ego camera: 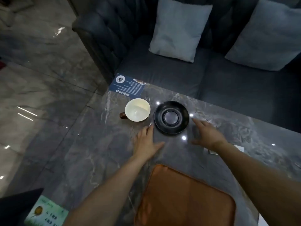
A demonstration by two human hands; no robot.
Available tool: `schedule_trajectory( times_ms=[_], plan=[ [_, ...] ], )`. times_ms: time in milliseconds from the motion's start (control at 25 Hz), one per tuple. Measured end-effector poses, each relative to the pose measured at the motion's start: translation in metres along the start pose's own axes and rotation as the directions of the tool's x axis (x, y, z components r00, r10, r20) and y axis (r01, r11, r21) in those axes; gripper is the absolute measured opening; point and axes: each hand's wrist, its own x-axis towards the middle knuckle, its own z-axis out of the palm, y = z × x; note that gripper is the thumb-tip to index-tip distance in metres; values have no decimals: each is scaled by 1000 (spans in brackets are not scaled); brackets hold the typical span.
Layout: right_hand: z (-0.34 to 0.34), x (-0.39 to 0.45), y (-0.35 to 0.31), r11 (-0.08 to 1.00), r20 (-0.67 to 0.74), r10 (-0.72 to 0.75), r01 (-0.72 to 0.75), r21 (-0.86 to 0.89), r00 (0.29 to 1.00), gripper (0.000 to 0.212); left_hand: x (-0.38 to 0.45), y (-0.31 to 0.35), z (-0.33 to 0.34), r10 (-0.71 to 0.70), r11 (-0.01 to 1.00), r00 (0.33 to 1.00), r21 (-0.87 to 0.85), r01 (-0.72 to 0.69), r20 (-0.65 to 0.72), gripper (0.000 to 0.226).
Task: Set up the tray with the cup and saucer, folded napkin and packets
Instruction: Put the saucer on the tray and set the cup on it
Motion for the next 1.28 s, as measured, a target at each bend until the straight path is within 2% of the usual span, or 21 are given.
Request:
schedule_trajectory(
  times_ms=[200,320,520,680,840,1040,1280],
  plan=[
    [4,45,-1,999,3,-16,17,-35,1000,132,15,2,21,-20,999,995,-49,15,-100,110],
    [8,67,5,1000,2,-10,10,5,1000,137,25,4,29,-7,998,985,-64,-4,-170,116],
    [13,84,8,999,63,-35,34,18,997,145,32,10,37,-52,993,976,-115,28,-213,119],
    [17,82,11,996,11,-54,53,74,998,142,33,14,37,-84,987,962,-156,45,-259,118],
    [22,74,7,994,-2,-28,28,103,1000,143,33,13,34,-102,970,964,-238,42,-246,118],
    [26,50,2,981,-16,7,-4,196,1000,144,27,10,27,-57,951,970,-308,-19,-235,116],
    [38,-2,-3,956,-74,67,-43,289,995,142,-3,12,16,5,917,990,-393,-60,-140,115]
  ],
)
